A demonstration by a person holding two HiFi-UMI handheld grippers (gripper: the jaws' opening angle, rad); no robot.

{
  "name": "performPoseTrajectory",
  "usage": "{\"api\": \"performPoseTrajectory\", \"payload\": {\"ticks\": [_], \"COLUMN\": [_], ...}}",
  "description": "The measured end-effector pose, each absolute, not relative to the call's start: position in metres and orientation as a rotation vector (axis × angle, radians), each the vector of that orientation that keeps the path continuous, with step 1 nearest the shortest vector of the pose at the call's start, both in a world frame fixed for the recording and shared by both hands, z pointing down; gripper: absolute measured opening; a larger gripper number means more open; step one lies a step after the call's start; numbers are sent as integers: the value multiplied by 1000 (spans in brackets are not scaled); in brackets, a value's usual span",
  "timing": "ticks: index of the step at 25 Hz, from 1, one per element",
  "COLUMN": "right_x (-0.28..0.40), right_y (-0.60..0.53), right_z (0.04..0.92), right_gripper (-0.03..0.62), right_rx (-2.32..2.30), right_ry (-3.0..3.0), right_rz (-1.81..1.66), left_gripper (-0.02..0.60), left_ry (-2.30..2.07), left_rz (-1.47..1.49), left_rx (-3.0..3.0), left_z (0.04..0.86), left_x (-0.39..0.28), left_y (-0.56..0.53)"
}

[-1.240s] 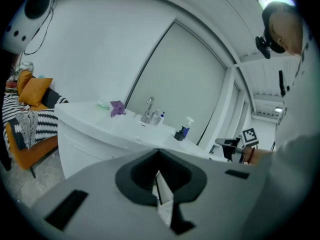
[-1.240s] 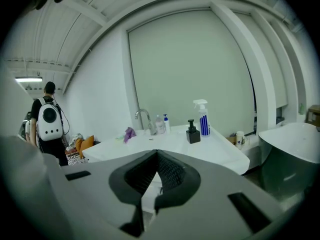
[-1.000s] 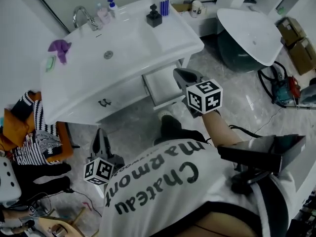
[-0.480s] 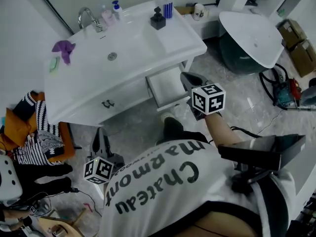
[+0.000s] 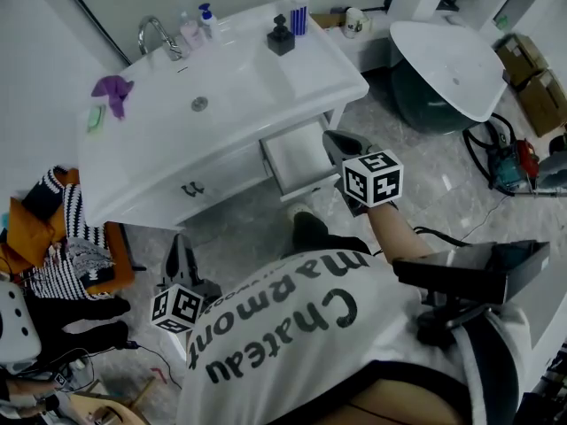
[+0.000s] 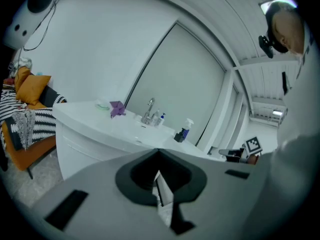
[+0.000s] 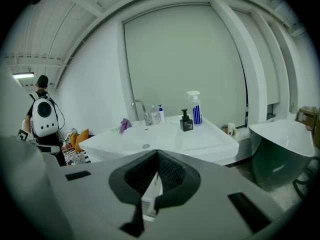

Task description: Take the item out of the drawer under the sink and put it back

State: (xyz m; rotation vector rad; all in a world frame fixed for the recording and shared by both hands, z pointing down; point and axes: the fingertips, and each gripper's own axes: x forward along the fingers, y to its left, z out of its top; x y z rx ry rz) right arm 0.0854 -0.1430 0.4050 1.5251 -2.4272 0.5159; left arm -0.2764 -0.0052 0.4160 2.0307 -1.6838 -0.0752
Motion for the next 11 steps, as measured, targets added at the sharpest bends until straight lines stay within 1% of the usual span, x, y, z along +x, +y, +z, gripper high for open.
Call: {"api": "performPoseTrajectory", "payload": {"ticks": [11], "right_x": [83], "right_y": [-139], "right_z": [408], "right_gripper": [11], "right_rx": [1529], "right_ry": [-2413], "right_rz": [517], "left_gripper": [9], "left_ry": [-1684], "left_rz": [-83], "left_rx": [2023], "left_z": [420], "left_x": [-281], "left_y": [1]}}
